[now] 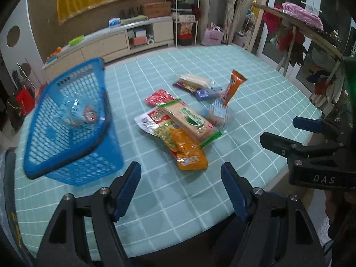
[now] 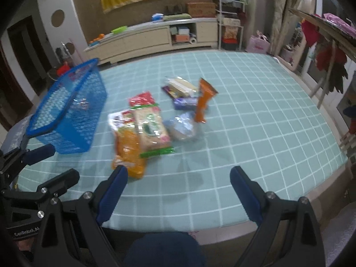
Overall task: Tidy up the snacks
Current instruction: 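Move both tools back over the remaining snack pile, then grasp the orange sausage stick with the left tool while the right tool grasps the green cracker pack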
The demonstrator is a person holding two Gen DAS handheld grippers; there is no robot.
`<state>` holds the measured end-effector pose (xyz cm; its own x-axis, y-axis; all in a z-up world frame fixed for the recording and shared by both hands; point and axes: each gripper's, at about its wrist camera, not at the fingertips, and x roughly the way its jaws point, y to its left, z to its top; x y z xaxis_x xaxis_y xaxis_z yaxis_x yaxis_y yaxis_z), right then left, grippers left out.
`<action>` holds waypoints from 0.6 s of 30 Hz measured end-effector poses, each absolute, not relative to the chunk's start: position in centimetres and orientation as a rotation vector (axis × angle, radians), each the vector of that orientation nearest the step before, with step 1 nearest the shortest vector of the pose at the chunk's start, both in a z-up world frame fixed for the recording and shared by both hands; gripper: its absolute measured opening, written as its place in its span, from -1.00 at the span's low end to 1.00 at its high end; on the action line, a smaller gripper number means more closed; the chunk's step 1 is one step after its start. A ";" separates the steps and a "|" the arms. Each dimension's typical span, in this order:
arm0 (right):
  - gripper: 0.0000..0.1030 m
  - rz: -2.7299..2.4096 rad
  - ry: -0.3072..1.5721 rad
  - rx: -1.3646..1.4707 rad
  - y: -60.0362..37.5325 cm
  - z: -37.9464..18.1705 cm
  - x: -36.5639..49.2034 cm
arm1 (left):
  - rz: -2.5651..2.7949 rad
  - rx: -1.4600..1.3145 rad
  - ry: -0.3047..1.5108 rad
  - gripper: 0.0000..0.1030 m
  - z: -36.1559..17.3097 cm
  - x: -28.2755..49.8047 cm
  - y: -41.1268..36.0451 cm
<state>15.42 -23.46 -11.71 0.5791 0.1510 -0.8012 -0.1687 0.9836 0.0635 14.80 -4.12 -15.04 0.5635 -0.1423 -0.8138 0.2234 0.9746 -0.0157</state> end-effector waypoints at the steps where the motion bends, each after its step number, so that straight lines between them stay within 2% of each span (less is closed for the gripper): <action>1: 0.85 0.185 0.941 -0.018 -23.7 -12.0 15.7 | -0.220 0.099 0.959 0.40 -15.4 15.2 -4.4; 18: 0.85 0.131 1.033 0.029 -26.5 -17.4 19.9 | -0.166 0.244 1.161 0.40 -24.4 23.6 -7.4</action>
